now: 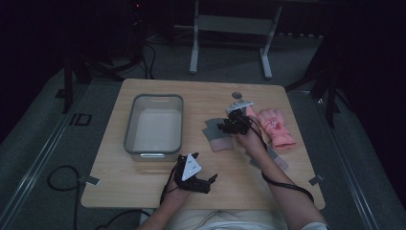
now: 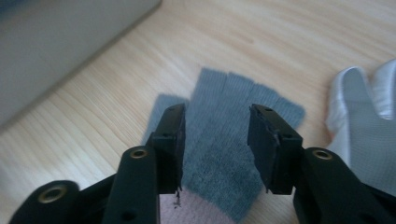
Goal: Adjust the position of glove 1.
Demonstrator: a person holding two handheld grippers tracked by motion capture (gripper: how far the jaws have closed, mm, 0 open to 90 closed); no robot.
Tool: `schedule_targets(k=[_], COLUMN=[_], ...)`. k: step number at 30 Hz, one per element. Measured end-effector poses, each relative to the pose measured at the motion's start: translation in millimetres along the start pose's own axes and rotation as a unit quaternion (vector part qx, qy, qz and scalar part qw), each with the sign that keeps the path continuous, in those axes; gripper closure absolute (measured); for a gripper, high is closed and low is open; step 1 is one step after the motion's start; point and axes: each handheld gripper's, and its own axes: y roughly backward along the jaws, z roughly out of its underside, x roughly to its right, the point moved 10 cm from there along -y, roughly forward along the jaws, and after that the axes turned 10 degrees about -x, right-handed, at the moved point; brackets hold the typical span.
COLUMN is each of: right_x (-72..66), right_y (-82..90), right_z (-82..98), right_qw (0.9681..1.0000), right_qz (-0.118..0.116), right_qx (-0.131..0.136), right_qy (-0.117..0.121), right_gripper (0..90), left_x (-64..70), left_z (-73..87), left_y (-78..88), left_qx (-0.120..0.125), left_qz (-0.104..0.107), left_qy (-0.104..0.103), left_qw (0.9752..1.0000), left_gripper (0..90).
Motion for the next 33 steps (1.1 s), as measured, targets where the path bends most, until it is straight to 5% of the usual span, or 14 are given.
schedule_targets(k=[4,13,19,26,27,33], right_x=[-1.2,3.3,0.8,-2.5,-5.1,-22.6], right_y=[-21.8,-39.4,-40.5,-38.8,-32.5,3.4], right_z=[9.5,16.1,15.4,14.0,13.6,7.0], right_qw=[0.9991,0.9971,0.9959,0.9967,0.9969,0.9981], right_qz=[0.001,0.018,0.024,0.027,0.018,0.024], right_qx=[-0.038,-0.064,-0.076,-0.076,-0.076,-0.043], right_qy=[0.021,0.038,0.043,0.015,-0.01,-0.039], right_gripper=[59.6,59.6,73.5,83.7,84.4,84.7], left_x=[0.4,0.3,0.0,-0.1,-0.1,-0.1], left_z=[0.0,0.0,-0.1,0.1,0.2,0.1], left_y=[0.0,0.1,0.3,0.2,0.2,0.2], left_qx=[0.0,0.0,0.002,0.0,0.0,0.0], left_qz=[-0.001,0.0,-0.001,0.0,0.0,-0.001], left_qy=[-0.001,0.001,0.002,0.003,0.003,0.002], left_qw=[1.0,1.0,1.0,1.0,1.0,1.0], left_gripper=[0.0,0.0,0.0,0.0,0.0,0.0])
